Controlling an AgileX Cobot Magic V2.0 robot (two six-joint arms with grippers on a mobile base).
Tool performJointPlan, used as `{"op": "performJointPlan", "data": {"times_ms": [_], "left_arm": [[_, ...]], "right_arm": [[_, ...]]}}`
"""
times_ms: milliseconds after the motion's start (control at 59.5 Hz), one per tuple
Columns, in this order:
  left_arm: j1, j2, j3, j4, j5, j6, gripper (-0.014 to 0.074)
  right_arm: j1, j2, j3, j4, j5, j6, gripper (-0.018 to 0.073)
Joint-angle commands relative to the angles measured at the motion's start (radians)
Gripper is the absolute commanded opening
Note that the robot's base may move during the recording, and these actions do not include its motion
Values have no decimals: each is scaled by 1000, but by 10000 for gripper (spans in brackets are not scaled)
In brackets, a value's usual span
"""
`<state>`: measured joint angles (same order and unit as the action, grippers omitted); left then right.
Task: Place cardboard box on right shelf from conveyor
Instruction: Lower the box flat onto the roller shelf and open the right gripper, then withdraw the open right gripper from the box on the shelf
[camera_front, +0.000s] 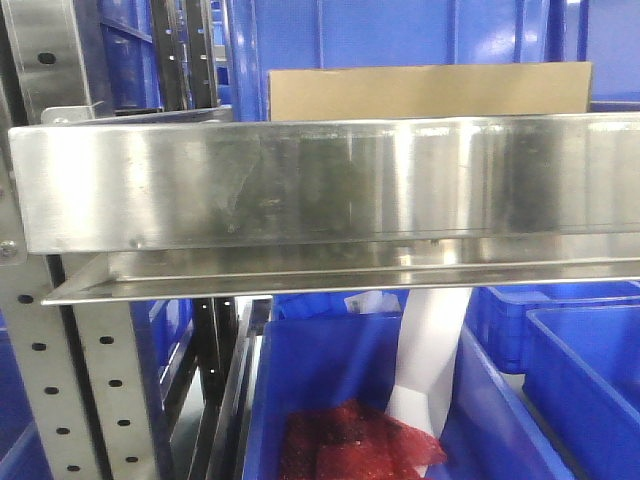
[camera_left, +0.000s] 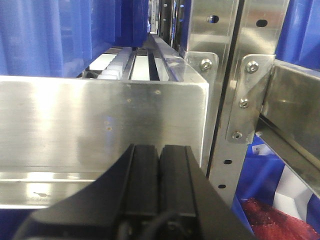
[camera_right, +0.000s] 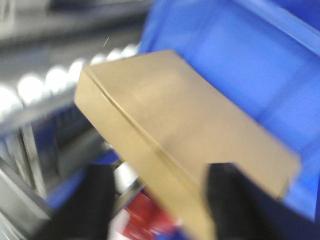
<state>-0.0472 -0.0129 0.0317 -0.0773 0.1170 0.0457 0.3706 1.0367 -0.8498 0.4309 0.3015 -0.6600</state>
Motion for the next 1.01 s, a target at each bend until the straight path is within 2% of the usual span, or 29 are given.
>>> {"op": "performJointPlan", "data": {"times_ms": [0,118,202,336,605,689,992], "left_arm": [[-2,-14,9,-6,-87,0,-116],[-2,-14,9,-6,-87,0,-116],[-2,-14,9,-6,-87,0,-116],[-2,-14,9,-6,-87,0,-116],[-2,-14,9,-6,-87,0,-116],[-2,-14,9,-6,-87,0,-116],[-2,-14,9,-6,-87,0,-116]], "right_arm": [[-7,-125,49,3,-140,125,245],[-7,-277,147,-13,-177,207,51],[-7,-367,193,-16,-179,253,64],[-7,-528,258,-54,-178,390,64],[-7,-707,345,-372,-183,737,64],[-7,-722,359,-403,-186,762,63],[-7,-720,359,-403,-184,762,63]]}}
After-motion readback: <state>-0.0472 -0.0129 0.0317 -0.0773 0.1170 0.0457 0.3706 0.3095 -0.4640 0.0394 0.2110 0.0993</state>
